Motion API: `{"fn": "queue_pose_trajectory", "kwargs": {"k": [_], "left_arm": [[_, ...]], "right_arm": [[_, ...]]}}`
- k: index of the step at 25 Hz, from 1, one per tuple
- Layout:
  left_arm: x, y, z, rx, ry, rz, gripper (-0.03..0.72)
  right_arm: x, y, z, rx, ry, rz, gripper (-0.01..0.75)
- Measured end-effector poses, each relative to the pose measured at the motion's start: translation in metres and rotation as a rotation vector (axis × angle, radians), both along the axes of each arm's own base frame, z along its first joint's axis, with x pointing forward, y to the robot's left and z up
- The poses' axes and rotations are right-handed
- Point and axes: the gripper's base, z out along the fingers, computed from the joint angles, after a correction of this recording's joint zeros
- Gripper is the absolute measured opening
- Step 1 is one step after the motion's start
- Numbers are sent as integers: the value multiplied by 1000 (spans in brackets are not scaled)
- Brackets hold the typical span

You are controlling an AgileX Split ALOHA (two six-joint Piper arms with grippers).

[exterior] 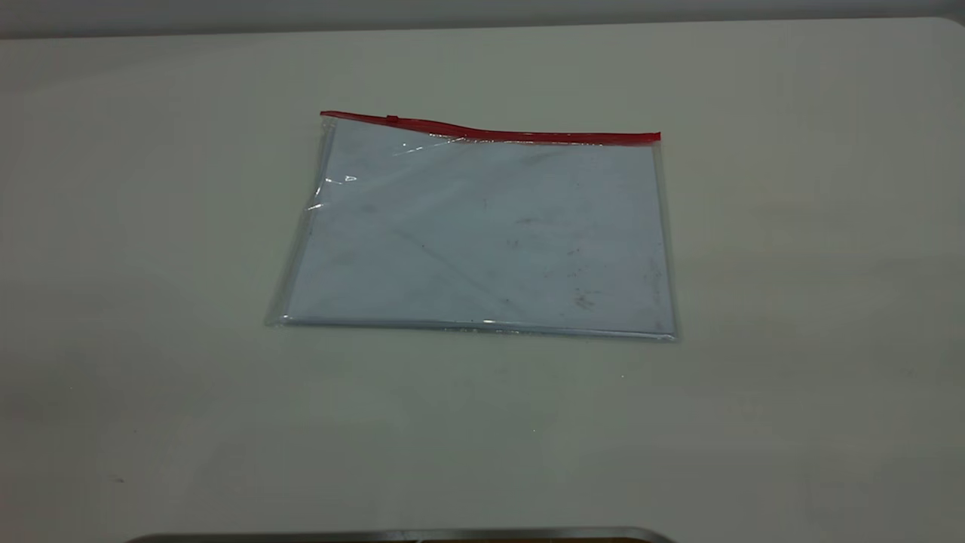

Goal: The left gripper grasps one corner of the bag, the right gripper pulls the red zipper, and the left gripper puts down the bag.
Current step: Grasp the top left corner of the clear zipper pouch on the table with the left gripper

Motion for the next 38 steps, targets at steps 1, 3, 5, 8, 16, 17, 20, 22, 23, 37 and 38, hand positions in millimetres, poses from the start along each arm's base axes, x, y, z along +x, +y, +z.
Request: {"fn": "queue_pose_trajectory", "kwargs": {"k": [1,3,5,8,16,17,20,22,23,37,38], "left_arm": [[0,0,0,0,0,0,587],[0,0,0,0,0,0,587],[0,0,0,0,0,0,587],[0,0,0,0,0,0,587],[15,0,16,-25,21,21,587],[22,0,23,-27,31,22,587],[49,-2,48,-40,41,19,587],[72,-5,62,-76,58,8,587],[86,-7,67,-102,68,-2,587],[290,-41,28,-318,216,-284,587],[305,-43,20,-328,232,-299,587]], "right_arm": [[0,0,0,0,0,0,576],[0,0,0,0,0,0,576],[0,0,0,0,0,0,576],[0,0,0,0,0,0,576],[0,0,0,0,-3,0,576],[0,0,1,2,-7,-1,576],[0,0,10,21,-16,-14,576],[6,-1,19,43,5,-26,576],[10,-1,23,48,26,-29,576],[96,-8,28,90,250,-38,576],[102,-8,27,97,249,-37,576]]}}
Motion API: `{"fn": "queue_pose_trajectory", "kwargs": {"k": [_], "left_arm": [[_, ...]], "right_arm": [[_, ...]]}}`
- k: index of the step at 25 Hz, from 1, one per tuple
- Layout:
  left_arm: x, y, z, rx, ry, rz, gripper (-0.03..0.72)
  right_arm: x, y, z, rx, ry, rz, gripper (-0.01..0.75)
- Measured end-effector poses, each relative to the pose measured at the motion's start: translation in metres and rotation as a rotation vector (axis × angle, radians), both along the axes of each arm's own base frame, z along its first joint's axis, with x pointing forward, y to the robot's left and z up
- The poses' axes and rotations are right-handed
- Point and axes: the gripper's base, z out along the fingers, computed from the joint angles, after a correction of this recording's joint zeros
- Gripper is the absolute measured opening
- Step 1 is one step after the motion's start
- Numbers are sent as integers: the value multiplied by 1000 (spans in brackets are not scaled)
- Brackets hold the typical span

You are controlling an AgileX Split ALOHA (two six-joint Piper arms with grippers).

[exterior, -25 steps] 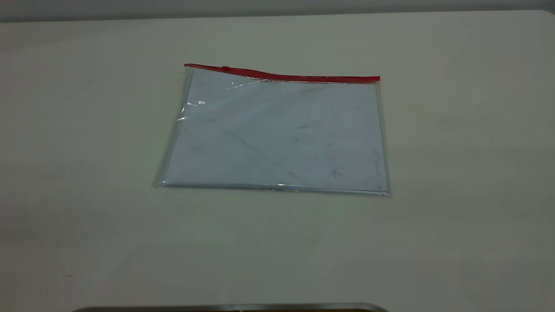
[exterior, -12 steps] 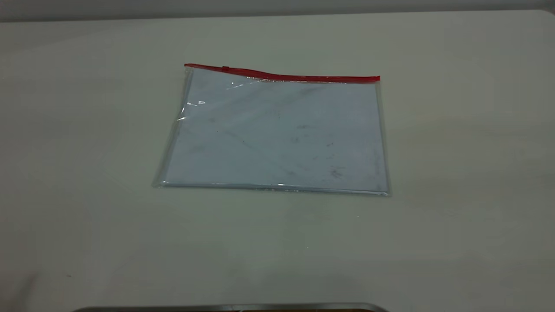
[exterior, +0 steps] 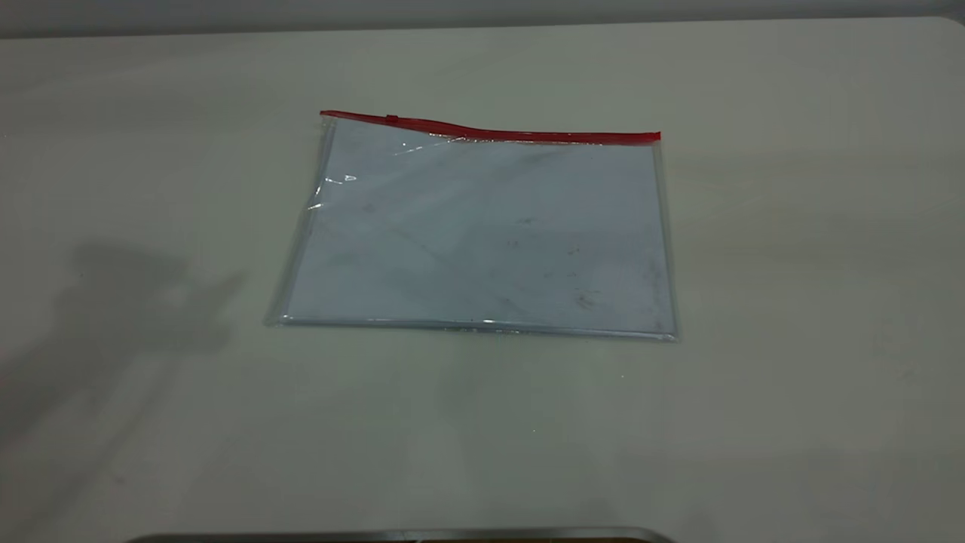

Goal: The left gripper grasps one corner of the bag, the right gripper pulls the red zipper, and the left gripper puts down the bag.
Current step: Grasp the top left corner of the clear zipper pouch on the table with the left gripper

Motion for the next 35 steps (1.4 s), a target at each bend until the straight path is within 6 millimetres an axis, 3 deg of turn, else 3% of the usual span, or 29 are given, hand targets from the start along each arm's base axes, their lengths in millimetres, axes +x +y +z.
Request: {"fn": "queue_pose_trajectory", "kwargs": {"k": [5,8,12,18,25,32,33,35], "left_arm": [[61,-6,-52,-30,76,-75,587],[88,-8,-84,-32,126,-109,587],[113,-10,-125,-37,200,-142,587],[138,-14,-167,-75,287,-198,587],[166,-16,-202,-89,307,-218,587],[186,-16,-226,-85,333,-237,587],[188,-16,-240,-90,356,-241,587],[189,-16,-250,-91,370,-239,587]], "right_arm": [[35,-3,-6,9,-22,-8,576],[58,-5,-15,8,-4,-2,576],[86,-6,-32,8,30,22,576],[121,-6,-65,20,99,65,576],[137,-4,-88,48,149,108,576],[139,-1,-87,67,131,137,576],[139,0,-87,70,128,140,576],[139,0,-87,71,128,141,576]]}}
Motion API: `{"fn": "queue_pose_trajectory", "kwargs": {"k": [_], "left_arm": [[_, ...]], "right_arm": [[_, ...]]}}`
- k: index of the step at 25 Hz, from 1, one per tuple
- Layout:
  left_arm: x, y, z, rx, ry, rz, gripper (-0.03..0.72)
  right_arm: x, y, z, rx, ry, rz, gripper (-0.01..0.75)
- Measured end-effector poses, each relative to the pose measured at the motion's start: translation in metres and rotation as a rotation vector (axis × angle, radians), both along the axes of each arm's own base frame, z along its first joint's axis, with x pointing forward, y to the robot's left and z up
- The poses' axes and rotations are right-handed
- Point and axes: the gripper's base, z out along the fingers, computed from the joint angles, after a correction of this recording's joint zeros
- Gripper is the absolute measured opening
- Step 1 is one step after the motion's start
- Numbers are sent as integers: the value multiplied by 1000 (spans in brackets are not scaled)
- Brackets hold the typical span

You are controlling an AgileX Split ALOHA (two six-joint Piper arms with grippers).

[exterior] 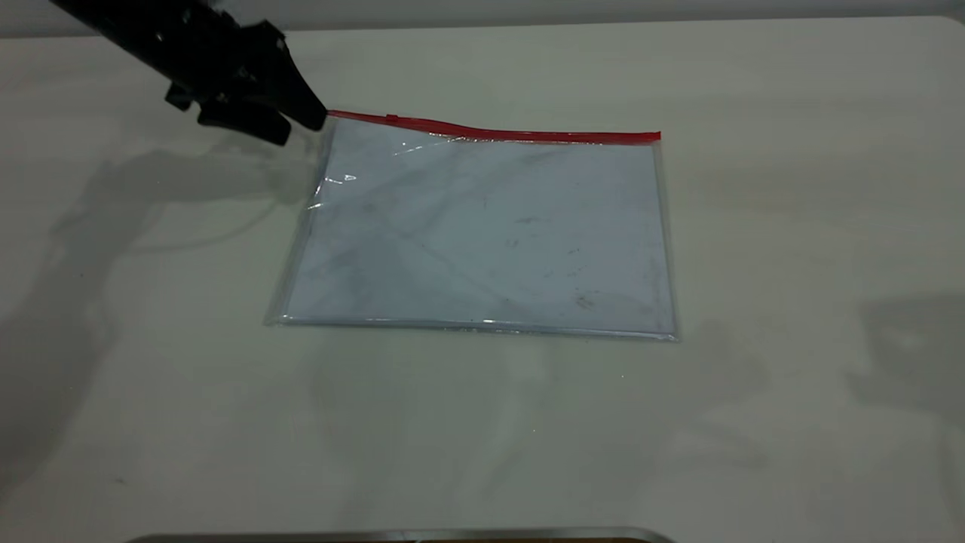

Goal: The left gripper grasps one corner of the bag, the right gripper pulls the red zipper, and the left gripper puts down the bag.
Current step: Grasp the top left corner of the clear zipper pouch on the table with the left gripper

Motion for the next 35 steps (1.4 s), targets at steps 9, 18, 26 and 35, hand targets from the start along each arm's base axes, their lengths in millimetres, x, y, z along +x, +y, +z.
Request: {"fn": "queue_pose_trajectory", "kwargs": {"k": [9,18,26,35], "left_arm": [[0,-1,-26,-18,26,3,587],[0,-8,-45,-128,9,45,586],[0,-13,-56,-218,-7,62,485],[6,-18,-41,-255,-172,-174,53]], "right_arm": [[0,0,0,-2,0,2,576],[0,0,0,-2,0,3,576],[0,0,0,-7,-4,8,576],[13,0,4,-54,-43,86,576]]}}
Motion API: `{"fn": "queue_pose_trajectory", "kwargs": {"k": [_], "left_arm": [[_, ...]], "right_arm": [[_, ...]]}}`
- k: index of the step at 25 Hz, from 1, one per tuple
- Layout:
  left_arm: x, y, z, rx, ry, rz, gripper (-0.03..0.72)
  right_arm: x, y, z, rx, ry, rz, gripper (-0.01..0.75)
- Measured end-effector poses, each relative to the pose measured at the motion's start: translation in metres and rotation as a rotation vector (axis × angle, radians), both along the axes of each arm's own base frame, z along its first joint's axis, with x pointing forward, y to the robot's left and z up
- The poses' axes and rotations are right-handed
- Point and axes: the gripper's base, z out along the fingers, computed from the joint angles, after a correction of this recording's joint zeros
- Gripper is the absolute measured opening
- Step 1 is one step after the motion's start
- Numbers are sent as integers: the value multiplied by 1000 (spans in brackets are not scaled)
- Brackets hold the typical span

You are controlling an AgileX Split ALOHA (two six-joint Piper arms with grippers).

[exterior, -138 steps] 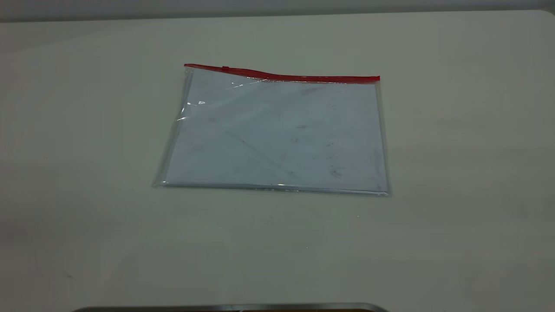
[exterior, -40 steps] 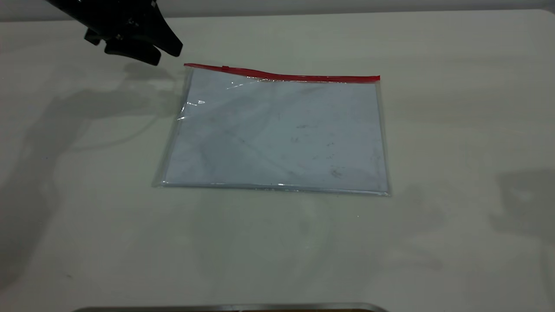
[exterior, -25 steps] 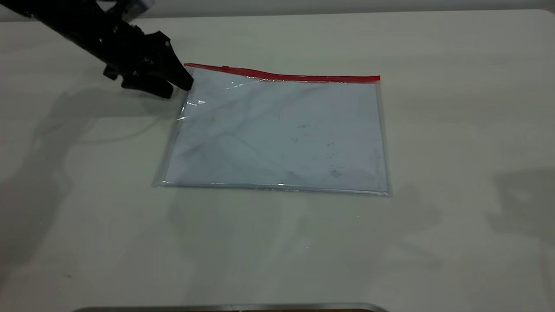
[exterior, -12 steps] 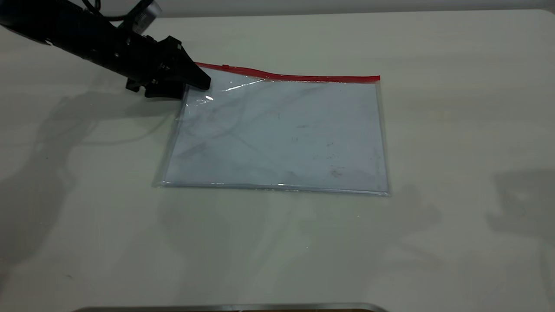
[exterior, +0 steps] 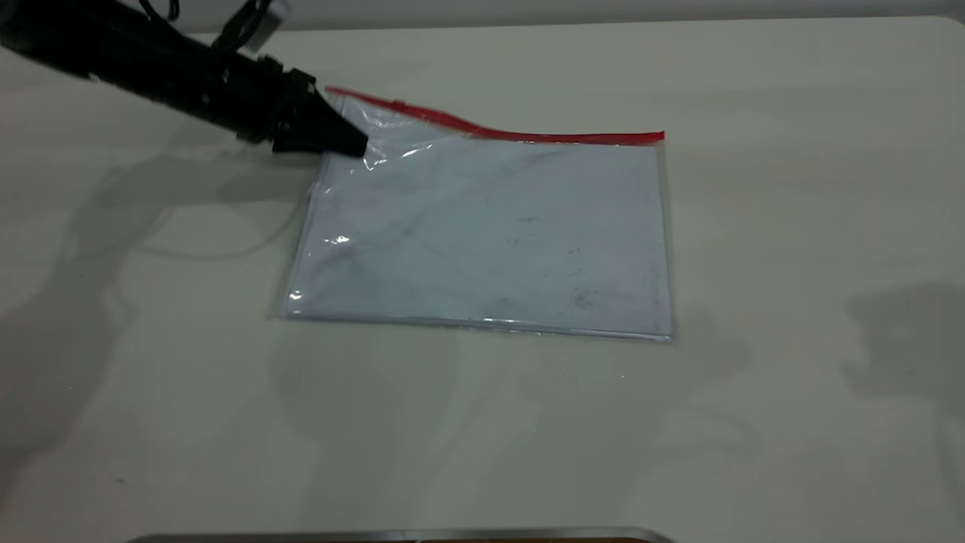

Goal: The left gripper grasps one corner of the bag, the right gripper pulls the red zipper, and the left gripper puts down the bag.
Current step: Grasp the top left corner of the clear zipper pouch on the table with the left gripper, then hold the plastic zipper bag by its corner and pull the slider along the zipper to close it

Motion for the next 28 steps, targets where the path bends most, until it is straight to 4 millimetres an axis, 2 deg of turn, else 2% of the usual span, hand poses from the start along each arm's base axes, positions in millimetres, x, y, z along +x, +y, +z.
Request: {"fn": "queue_pose_trajectory", "kwargs": {"k": [4,8,13,18,23,28], "left_arm": [[8,-3,24,7,-188,-260,53],[12,-10,41,73,-312,-476,53],[7,-43,45,148,-376,-653,53],[-5,-81,44,168,-493,-869,53],[-16,-108,44,142,-595,-1011,53],[-24,-129,45,107,-671,-1099,53]], "right_arm": [[21,1,-3,-24,-5,66,576],[49,18,-14,-56,0,202,574],[86,51,-39,-81,24,373,574],[114,86,-69,-98,47,532,574],[128,120,-96,-84,74,691,574],[128,148,-117,-50,86,802,573]]}}
